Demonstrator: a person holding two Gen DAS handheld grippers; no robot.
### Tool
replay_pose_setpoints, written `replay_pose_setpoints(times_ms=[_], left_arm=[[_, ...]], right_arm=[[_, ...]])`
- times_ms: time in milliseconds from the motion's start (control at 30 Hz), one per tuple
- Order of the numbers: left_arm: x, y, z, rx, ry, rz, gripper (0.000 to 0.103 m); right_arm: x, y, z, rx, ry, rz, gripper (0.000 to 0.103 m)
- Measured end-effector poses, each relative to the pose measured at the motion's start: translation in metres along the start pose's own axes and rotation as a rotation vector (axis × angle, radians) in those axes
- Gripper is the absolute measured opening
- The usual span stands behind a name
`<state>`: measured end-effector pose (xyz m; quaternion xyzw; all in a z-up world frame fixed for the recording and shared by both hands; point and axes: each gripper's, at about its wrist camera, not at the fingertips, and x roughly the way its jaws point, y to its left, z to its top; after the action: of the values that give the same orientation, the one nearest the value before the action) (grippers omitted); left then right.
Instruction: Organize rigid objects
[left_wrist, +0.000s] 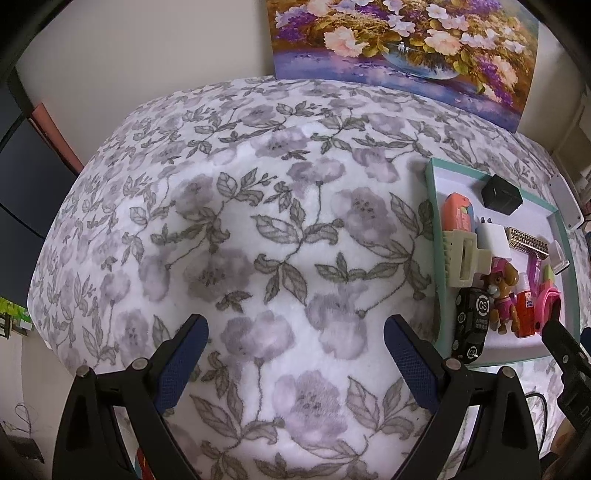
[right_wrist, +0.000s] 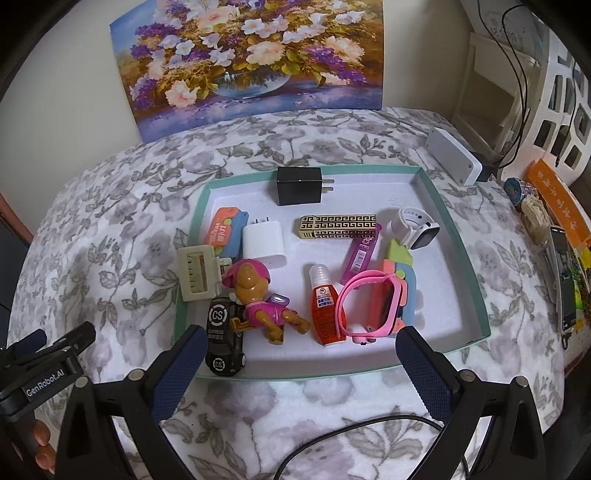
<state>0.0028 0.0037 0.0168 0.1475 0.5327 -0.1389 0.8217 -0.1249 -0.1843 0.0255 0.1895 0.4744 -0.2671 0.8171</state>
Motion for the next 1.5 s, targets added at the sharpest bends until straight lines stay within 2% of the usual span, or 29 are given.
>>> replay_pose_setpoints(times_ms=[1500], left_arm=[[0.01,0.002,-0.002,0.015,0.045,0.023,0.096]], right_arm=[[0.014,0.001,-0.002,-0.035,0.049,-0.003,0.103]])
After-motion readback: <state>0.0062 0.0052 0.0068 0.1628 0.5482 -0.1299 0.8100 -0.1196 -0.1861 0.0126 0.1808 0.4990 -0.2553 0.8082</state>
